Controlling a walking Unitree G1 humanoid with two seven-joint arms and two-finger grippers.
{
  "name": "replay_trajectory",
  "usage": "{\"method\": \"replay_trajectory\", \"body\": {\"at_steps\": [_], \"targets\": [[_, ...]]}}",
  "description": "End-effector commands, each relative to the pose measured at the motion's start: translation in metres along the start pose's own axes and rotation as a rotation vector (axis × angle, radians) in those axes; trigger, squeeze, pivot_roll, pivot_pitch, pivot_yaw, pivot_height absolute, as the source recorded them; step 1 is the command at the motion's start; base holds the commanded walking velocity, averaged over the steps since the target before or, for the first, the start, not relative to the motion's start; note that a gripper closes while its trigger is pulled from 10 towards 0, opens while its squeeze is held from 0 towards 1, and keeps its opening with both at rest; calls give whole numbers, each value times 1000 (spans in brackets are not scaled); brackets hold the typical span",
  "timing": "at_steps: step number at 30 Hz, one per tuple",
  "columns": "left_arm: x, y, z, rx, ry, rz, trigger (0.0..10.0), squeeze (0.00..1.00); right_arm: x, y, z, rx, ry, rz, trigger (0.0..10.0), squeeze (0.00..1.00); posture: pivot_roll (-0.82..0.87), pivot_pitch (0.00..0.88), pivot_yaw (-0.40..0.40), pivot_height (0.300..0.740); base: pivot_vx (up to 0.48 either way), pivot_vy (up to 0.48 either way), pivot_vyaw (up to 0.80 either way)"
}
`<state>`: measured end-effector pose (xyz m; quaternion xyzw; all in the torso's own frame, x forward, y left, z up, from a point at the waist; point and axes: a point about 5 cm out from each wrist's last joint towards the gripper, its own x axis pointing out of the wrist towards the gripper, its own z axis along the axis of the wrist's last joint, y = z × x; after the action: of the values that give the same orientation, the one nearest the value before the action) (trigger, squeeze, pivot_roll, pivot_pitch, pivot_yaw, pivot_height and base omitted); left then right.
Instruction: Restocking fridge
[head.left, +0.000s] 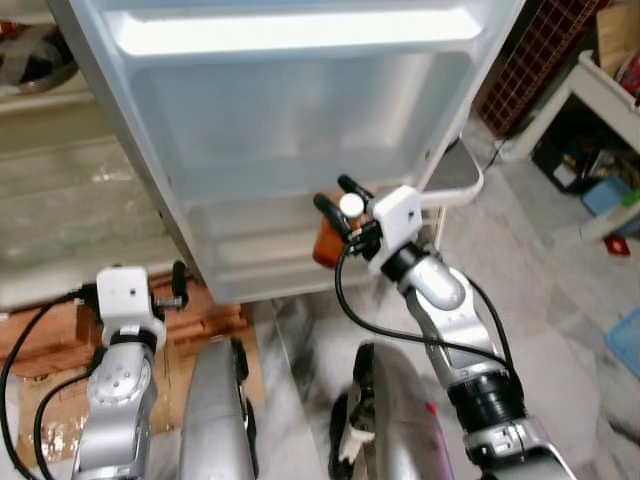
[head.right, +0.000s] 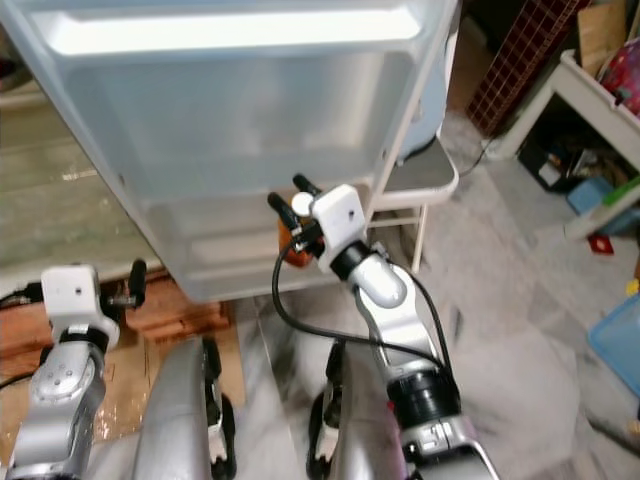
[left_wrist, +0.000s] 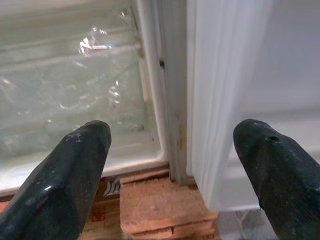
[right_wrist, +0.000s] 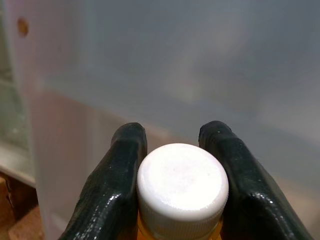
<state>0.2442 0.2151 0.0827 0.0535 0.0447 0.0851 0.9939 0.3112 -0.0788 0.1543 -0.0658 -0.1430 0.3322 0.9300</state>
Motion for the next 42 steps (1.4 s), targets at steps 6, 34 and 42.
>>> {"method": "replay_trajectory", "body": {"at_steps": [6, 34, 42], "targets": [[-2, 5, -2, 27, 5, 14, 10000, 0, 8, 3, 8, -143, -79, 21, 10000, 0, 101, 193, -57, 526, 0, 0, 0], [-53, 10, 15, 65, -17, -34, 10000, 0, 52, 23, 7, -613, -213, 170, 10000, 0, 234, 353, -89, 526, 0, 0, 0], [-64, 16, 17, 79, 12, -18, 10000, 0, 54, 4, 3, -782, -173, 100, 10000, 0, 259, 396, -86, 526, 0, 0, 0]]}}
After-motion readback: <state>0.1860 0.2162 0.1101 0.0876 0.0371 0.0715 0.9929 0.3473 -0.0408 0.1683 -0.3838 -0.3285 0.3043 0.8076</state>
